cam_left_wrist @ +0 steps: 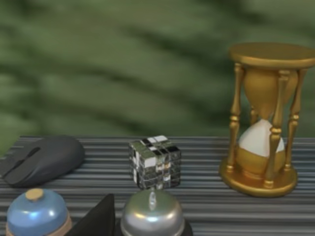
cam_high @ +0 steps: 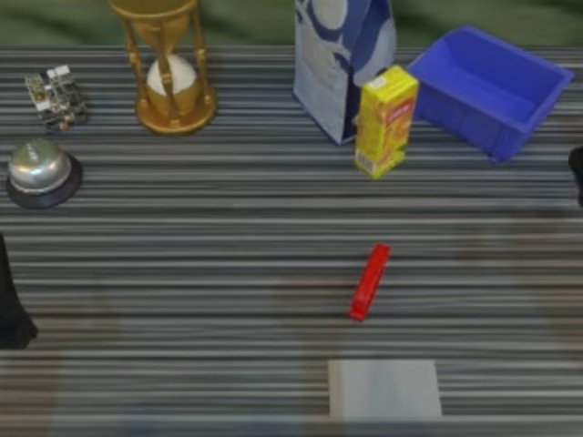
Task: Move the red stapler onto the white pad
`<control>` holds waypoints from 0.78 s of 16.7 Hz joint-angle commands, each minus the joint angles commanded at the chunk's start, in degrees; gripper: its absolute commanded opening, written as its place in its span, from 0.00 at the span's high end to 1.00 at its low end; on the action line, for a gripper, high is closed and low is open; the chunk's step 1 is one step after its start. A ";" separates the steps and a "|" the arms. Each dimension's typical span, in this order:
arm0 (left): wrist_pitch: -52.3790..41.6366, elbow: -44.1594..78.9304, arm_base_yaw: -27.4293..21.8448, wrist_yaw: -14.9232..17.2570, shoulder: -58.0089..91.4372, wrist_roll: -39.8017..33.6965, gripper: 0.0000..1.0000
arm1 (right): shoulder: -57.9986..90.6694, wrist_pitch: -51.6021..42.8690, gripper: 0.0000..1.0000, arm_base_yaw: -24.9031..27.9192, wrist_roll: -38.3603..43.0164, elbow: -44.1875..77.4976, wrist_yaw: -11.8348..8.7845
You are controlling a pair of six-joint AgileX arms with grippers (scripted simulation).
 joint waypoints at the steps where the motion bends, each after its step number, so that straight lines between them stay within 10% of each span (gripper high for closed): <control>1: 0.00 0.00 0.00 0.00 0.00 0.00 0.00 | 6.84 -3.71 0.00 1.69 2.81 5.04 0.04; 13: 0.00 0.00 0.00 0.00 0.00 0.00 0.00 | 67.12 -37.43 0.00 18.15 30.30 54.55 -0.01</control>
